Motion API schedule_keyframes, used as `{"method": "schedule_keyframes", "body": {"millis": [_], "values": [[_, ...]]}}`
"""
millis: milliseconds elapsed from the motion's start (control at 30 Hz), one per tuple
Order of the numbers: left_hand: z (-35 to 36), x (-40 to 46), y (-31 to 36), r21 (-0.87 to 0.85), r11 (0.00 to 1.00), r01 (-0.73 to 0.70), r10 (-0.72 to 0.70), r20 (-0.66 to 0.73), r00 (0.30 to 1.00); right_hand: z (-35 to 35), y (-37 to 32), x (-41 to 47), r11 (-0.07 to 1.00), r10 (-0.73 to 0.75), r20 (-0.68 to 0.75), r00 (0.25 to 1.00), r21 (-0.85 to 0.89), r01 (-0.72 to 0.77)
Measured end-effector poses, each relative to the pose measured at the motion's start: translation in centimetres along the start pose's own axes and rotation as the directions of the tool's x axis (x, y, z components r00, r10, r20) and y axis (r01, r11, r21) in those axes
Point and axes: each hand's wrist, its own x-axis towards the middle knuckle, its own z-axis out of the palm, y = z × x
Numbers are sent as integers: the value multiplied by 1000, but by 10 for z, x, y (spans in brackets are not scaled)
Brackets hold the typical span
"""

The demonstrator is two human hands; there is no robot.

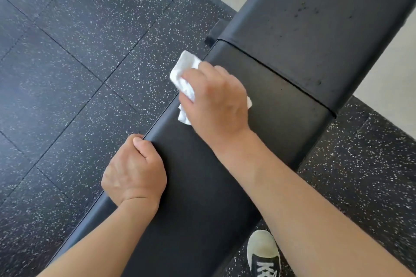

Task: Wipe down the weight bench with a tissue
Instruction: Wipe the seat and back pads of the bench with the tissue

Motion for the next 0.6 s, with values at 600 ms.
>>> {"method": "schedule_keyframes", "body": {"millis": [600], "values": [[-2, -2, 5, 22, 999, -24, 24, 10, 1000, -39, 94, -23, 994, 102, -180, 978, -16, -107]]}}
